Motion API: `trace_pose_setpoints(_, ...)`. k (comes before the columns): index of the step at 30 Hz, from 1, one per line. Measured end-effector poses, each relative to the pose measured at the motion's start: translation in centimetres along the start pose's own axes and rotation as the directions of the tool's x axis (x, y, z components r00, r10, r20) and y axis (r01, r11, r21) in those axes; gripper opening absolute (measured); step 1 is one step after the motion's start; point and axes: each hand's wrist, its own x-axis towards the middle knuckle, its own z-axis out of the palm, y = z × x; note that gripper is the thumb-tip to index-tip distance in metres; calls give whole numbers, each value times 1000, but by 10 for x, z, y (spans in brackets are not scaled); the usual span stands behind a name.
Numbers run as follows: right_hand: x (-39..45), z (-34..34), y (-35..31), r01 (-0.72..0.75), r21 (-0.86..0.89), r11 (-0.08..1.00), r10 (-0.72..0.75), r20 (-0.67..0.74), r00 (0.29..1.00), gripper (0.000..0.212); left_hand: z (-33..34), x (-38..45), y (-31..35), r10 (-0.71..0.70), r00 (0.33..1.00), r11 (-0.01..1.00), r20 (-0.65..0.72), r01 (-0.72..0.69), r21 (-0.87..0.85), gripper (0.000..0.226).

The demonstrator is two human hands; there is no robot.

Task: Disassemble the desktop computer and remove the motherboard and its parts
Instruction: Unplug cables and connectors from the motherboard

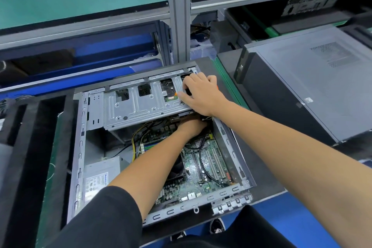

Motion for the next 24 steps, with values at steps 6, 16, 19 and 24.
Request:
trace_pose_setpoints(6, 0, -1, -1, -12, -1, 1000, 12, 12, 1000, 29, -2, -5, -4, 71, 997, 997, -8, -71, 41, 45)
trace_pose_setpoints(16, 0, -1, -1, 2, -6, 1000, -1, 21, 1000, 29, -2, -6, -4, 134, 991, 985, -15, -132, 113, 45)
trace_pose_setpoints(19, 0, -2, -2, 8, -9, 1000, -8, 31, 1000, 29, -6, -7, 0, 128, 992, 984, -1, -127, 123, 46)
trace_pose_setpoints(24, 0, -1, 0, 3, -6, 1000, -3, 23, 1000, 29, -9, -9, 0, 147, 989, 976, 20, -148, 159, 49)
